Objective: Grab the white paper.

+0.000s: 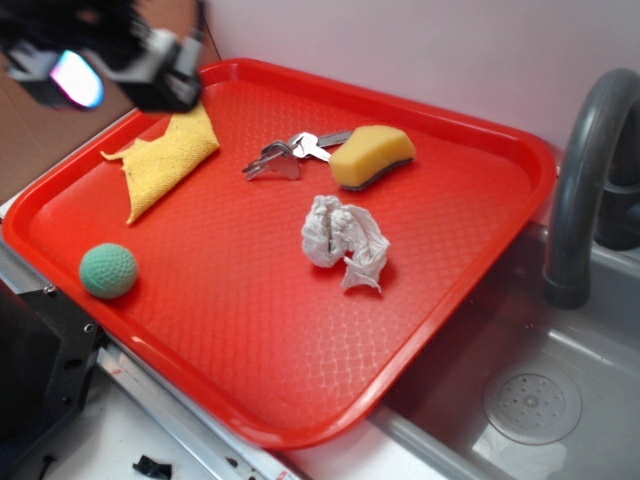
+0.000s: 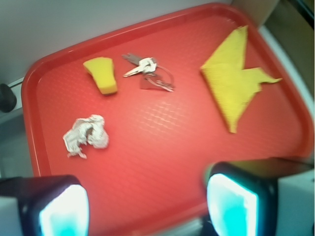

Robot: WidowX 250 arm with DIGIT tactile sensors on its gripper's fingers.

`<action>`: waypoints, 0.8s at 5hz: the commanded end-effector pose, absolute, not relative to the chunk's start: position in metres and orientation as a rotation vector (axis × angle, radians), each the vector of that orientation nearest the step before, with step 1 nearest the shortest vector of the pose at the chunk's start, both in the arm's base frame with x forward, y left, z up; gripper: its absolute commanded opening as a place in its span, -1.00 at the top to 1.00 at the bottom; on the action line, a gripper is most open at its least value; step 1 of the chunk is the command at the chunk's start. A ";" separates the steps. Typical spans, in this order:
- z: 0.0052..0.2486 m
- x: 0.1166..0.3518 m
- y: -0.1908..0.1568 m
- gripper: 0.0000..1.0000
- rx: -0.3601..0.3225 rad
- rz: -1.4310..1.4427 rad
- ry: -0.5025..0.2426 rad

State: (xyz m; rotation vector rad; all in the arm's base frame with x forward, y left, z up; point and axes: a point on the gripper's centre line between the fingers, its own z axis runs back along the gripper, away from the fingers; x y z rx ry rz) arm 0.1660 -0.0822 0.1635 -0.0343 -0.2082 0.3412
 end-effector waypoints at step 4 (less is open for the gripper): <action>0.039 0.239 -0.129 -1.00 -0.093 0.234 -0.113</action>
